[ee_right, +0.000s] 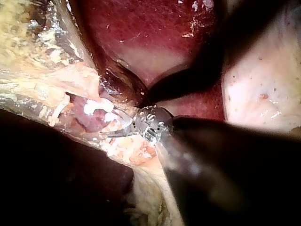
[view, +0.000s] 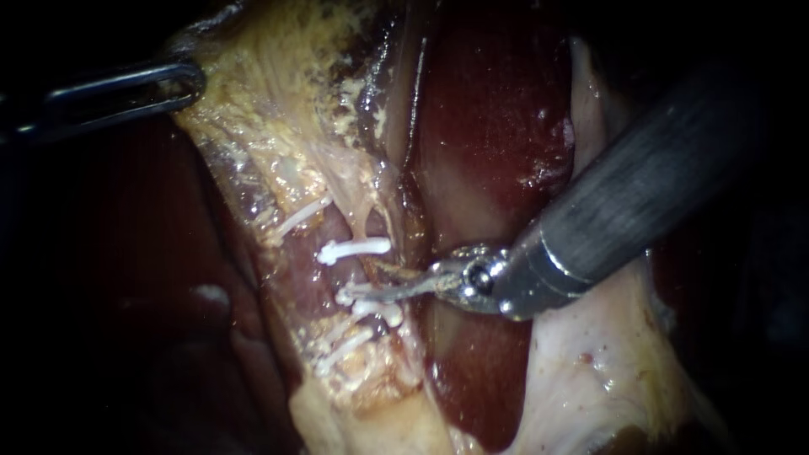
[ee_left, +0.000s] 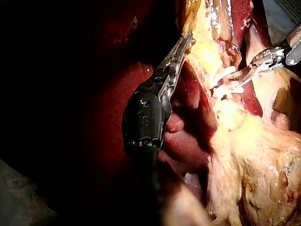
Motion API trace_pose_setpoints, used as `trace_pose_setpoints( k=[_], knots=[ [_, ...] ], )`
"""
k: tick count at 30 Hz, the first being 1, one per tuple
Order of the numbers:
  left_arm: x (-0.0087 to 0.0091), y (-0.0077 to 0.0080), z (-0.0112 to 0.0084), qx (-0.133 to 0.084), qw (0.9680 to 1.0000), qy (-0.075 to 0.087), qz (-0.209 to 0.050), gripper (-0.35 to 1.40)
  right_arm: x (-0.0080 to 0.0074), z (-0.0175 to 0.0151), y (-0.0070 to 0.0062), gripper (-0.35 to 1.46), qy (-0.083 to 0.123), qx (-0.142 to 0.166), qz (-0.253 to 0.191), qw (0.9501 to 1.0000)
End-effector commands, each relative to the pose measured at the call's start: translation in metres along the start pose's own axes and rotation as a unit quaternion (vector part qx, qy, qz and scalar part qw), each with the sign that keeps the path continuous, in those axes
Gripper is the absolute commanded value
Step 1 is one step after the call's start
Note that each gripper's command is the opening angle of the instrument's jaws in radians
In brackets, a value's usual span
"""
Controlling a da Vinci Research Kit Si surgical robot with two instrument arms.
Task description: Go to the cutting position right tube
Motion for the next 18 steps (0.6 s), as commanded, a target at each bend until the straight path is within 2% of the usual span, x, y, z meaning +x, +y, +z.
trace_pose_setpoints(
  k=[1, 8, 18],
  knots=[
    [0.0, 0.0, 0.0, 0.0, 1.0, 0.0, 0.0, -0.35, 0.0001, 0.0, 0.0001, 1.34, -0.004, 0.006, -0.005, 1.0],
    [0.0, 0.0, 0.0, 0.0, 1.0, 0.0, 0.0, -0.35, 0.0008, 0.0006, 0.0009, 1.3, -0.025, 0.041, -0.031, 0.9984],
    [0.0, 0.0, 0.0, 0.0, 1.0, 0.0, 0.0, -0.35, 0.0009, 0.0009, 0.0009, 1.22, -0.029, 0.093, -0.067, 0.993]
  ],
)
